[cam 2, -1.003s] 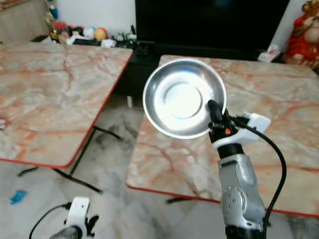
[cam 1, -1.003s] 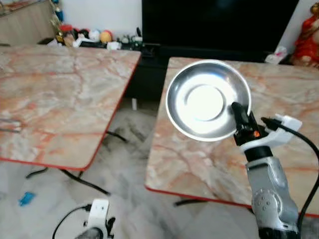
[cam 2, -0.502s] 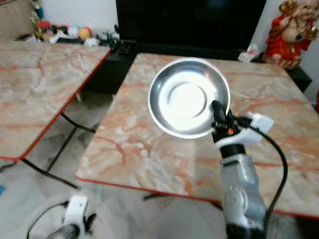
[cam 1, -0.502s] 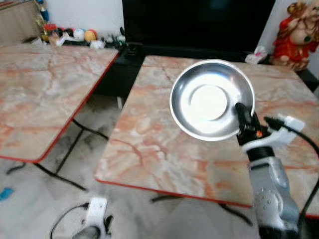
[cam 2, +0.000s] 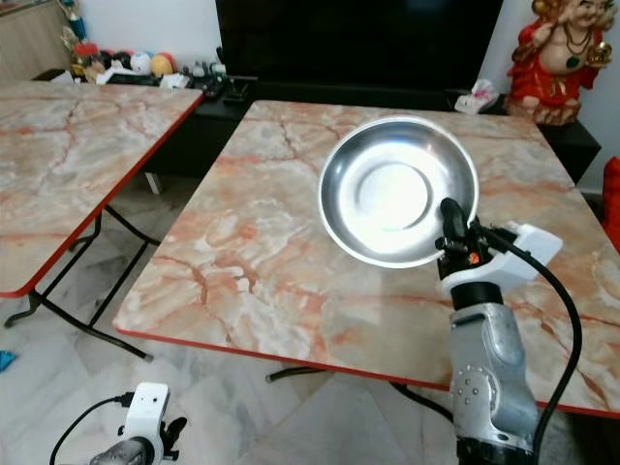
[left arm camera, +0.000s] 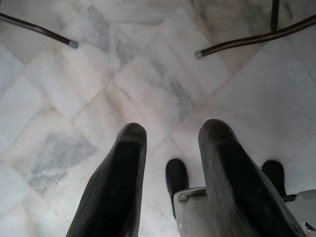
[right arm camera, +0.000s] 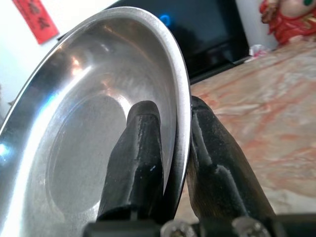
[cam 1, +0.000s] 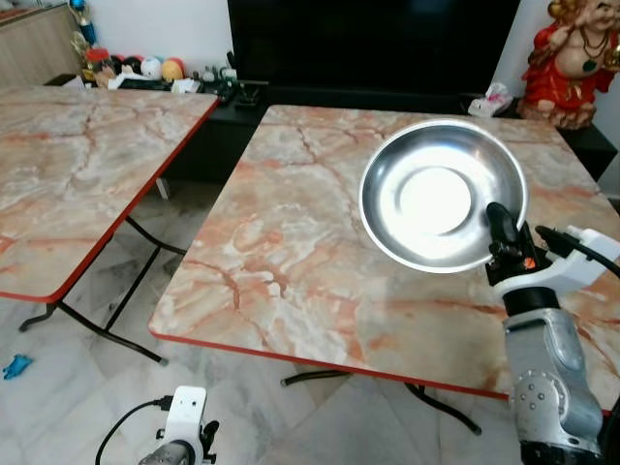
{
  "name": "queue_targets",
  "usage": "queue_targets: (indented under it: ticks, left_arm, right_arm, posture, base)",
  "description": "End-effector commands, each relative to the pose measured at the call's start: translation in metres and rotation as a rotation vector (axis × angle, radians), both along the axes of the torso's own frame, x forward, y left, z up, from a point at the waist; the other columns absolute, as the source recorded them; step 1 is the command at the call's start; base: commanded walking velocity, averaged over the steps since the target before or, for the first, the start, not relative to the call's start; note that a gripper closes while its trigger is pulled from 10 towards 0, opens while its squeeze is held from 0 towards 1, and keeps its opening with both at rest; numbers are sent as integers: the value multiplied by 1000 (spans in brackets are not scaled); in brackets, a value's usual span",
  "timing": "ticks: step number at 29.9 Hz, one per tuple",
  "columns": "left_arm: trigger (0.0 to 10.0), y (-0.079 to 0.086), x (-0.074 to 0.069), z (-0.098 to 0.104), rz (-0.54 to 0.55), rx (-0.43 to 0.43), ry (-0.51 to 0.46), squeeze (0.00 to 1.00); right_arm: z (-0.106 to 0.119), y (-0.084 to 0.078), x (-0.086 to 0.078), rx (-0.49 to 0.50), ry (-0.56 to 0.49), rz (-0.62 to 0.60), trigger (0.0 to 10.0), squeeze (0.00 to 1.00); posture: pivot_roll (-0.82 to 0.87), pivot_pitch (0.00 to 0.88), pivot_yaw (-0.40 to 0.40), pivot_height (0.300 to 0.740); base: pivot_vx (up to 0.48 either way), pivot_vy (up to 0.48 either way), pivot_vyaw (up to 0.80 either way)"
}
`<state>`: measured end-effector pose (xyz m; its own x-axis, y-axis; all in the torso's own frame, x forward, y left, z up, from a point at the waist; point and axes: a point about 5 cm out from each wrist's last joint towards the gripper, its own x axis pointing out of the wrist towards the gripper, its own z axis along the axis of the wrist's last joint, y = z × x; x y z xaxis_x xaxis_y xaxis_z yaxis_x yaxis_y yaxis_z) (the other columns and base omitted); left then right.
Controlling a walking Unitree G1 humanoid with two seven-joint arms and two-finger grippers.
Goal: Setting the table
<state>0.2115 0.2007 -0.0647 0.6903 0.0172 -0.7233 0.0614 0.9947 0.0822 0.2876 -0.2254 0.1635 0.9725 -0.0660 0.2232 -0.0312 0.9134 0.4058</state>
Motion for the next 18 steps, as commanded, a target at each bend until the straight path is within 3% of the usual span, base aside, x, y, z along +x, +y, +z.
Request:
queue_targets:
  ticks: [1,6,10,12,18]
  left_arm:
    - [10000,4,-5,-3,2,6,31,0]
    - [10000,4,-5,-2,2,6,30,0]
    - [10000,4,-4,-2,3,5,29,0]
    - [10000,4,-4,-2,3,6,29,0]
    - [10000,5,-4,-2,3,4,32,0]
  right_arm:
    - [-3,-6,-1,-2,25,-26,10000,0]
    - [-8,-11,-2,-16,61,-86,10000,0]
    - [-28,-37,-9,-9,208,-199,10000,0]
    - [-31,-41,-11,-22,227,-215,10000,0]
    - [-37,-43,-17,-15,286,-109,10000,0]
  posture:
    - [0,0,1,740]
    - [8,0,0,740]
    - [-1,0,3,740]
    - [-2,0,2,740]
    - [-3,0,3,740]
  base:
    - [0,0,0]
    - [0,0,0]
    - [0,0,0]
    - [0,0,0]
    - [0,0,0]
